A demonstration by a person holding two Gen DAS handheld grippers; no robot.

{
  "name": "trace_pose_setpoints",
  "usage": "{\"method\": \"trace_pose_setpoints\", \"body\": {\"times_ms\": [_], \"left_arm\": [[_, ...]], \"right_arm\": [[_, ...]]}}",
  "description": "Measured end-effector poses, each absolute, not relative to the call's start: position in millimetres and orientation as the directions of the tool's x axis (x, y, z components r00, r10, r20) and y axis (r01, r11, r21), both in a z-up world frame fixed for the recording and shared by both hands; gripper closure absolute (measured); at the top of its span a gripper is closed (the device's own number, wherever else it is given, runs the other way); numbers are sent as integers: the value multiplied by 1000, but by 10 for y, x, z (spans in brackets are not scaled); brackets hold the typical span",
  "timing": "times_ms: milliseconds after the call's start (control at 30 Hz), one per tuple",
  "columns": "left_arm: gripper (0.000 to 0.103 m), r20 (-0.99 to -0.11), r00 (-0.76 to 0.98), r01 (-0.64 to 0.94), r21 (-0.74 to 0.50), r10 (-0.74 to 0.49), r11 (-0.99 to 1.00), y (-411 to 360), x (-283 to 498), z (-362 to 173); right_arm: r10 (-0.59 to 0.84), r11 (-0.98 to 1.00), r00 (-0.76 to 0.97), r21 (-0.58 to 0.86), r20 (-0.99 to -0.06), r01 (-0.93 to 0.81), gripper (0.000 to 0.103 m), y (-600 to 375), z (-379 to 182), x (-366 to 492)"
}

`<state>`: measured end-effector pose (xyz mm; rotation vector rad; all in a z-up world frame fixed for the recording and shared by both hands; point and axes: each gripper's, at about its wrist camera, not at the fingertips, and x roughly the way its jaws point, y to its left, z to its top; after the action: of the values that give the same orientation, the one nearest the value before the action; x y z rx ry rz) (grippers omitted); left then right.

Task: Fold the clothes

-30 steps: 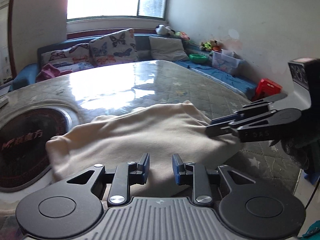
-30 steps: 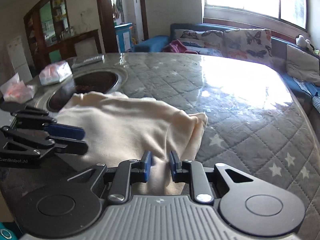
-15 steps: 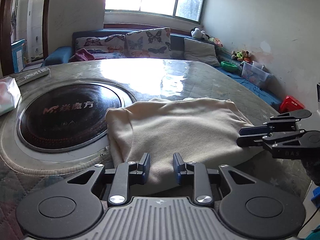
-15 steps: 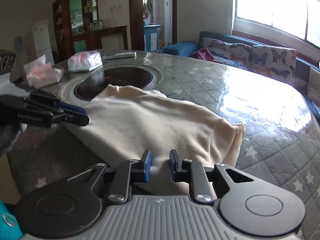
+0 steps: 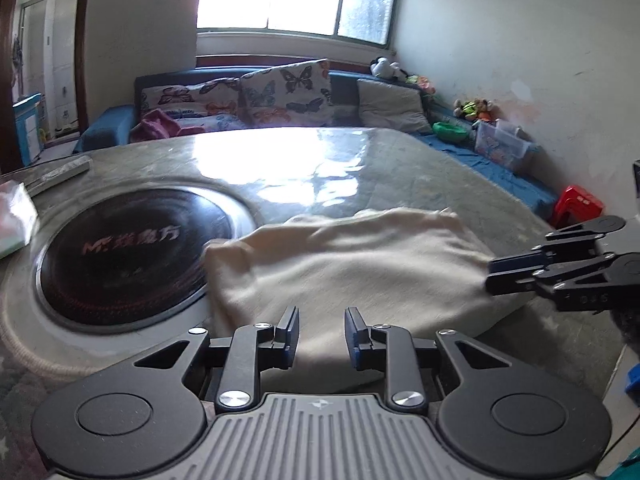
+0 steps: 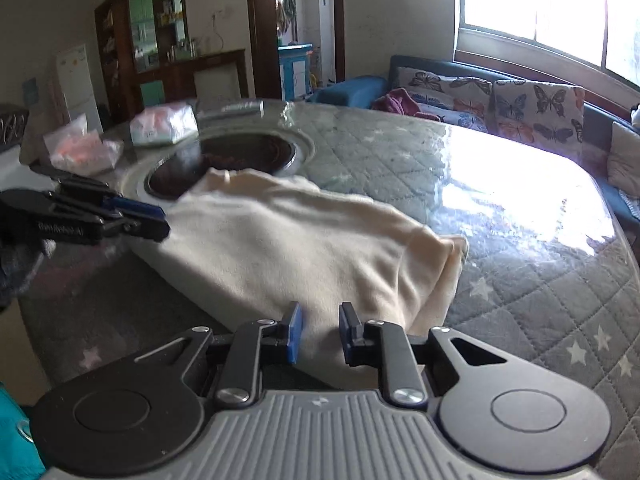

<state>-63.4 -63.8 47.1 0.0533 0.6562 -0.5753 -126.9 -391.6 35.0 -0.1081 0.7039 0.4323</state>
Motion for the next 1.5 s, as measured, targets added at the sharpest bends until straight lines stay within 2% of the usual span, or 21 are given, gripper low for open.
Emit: {"method": "trace_pose_setpoints", "body": {"times_ms": [167,367,933,1200,1500], "left_arm": [[76,-585,599,573,-163,-547,803,-1012,-470,481],[76,-613,588,556,-166,-527,814,-1243,-176,311],[76,-633,652,426,-150,-418,892,-900,405,298],[76,-619,673,412,-142,-405,900,-819,409,365],[74,-647,671,369,-131,-361,920,-798,493,305]], "right_arm": [[349,908,679,51,-646,-417,84,-3916,317,-1154],[350,908,679,57,-645,-414,84,-3920,278,-1032],[326,924,705,54,-630,-378,84,-4029,354,-450],[311,931,697,60,-647,-360,86,-4042,322,-262],[303,928,680,43,-668,-371,86,-3872,264,-29]]}}
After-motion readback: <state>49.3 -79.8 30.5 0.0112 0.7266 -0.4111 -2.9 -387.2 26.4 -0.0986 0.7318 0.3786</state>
